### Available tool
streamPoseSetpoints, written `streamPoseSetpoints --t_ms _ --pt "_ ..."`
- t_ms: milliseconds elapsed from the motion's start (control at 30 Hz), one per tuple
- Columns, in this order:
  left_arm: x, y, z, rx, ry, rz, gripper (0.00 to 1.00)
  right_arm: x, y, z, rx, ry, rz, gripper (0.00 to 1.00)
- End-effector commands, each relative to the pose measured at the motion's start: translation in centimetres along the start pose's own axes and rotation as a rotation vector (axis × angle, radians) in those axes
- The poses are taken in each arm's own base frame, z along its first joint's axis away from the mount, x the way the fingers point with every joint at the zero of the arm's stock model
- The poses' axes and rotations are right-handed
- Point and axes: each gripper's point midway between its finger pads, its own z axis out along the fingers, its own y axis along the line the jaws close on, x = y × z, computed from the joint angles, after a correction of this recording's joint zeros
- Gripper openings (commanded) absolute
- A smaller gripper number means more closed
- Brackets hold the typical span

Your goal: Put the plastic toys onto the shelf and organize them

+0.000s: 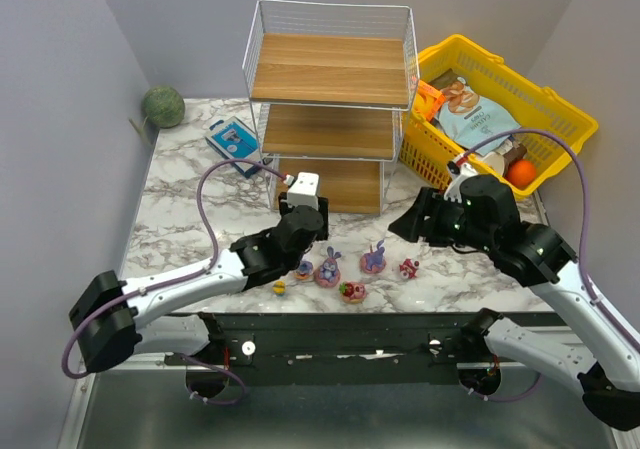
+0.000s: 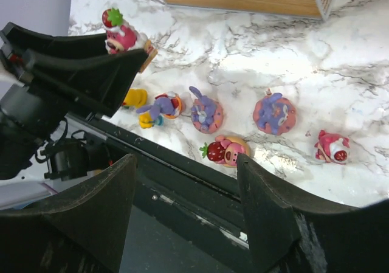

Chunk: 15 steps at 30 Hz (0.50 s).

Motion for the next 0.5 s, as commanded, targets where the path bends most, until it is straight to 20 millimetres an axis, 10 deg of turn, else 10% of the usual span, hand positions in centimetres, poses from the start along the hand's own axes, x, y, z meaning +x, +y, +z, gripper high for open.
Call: streamPoseSetpoints --t_ms 0,467 --pt "-3.7 1.7 2.4 -0.199 -0.173 -0.165 0.0 0.9 -2.5 -0.9 0.093 -0.03 0.061 0.73" --pt "1.2 5.1 8.8 -0.199 -0.112 -0.304 0.0 1.7 -4.7 -3.9 0.162 -0.065 0.082 0.73"
